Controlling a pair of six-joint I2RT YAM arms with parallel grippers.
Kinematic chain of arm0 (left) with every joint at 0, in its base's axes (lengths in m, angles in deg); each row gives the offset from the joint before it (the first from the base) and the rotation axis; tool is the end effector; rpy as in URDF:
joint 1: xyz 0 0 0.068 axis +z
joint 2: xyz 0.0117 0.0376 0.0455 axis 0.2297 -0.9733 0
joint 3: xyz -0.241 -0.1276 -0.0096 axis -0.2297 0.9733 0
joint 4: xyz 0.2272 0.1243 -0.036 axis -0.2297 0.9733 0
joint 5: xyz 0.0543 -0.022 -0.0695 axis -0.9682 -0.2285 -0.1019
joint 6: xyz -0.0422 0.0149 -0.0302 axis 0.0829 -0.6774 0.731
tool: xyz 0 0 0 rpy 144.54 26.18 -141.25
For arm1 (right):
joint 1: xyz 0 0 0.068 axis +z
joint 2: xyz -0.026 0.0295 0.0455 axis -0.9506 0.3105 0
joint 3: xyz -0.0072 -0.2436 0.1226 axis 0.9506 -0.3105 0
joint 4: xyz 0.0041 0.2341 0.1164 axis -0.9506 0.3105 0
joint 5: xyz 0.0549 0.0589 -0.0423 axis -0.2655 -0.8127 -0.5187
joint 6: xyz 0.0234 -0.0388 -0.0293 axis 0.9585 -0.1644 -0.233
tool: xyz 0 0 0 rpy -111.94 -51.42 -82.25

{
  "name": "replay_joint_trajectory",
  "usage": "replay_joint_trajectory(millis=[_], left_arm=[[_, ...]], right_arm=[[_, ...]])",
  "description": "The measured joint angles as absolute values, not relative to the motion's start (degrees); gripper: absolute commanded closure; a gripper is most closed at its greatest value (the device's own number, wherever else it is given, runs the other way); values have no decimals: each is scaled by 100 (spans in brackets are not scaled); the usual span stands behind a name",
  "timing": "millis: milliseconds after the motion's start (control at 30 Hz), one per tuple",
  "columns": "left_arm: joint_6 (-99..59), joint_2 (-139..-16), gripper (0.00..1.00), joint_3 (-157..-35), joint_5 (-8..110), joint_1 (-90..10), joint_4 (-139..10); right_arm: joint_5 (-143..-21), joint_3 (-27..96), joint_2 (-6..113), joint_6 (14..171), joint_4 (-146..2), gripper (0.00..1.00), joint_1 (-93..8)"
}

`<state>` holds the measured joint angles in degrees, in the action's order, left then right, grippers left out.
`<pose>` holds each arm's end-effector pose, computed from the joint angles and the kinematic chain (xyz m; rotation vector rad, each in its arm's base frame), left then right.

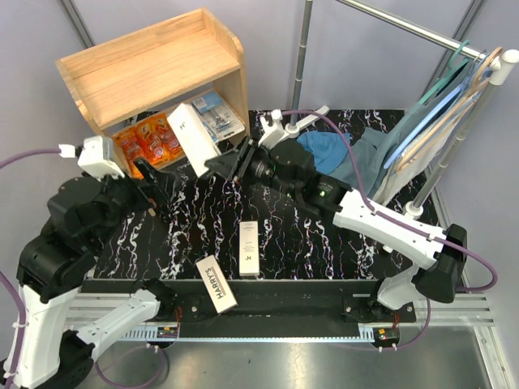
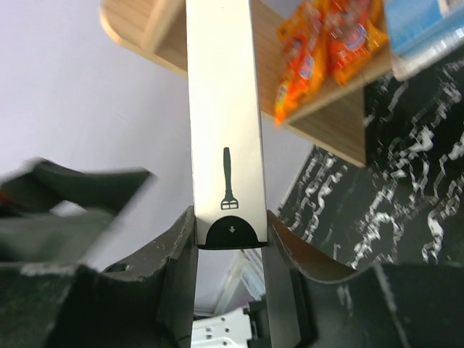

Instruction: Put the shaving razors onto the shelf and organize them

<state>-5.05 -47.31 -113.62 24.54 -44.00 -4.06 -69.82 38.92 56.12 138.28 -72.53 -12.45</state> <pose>0.0677 -0.0273 0.4893 -0.1620 1.8123 -0.4263 0.1797 0.2992 0.4144 -0.0448 1.8356 1.3938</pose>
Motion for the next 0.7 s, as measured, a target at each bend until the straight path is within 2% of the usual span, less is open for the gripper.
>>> replay_joint_trajectory(millis=[300,700], left_arm=[[-61,-3665,1,-9325,2534,-4400,-58],[317,-2954,1,-7607,2873,-4400,7]], right_arm=[[-7900,5341,6122,13828,-7188,80,-1872],[-9461,7586,8270,14892,-7327,81,-2086]])
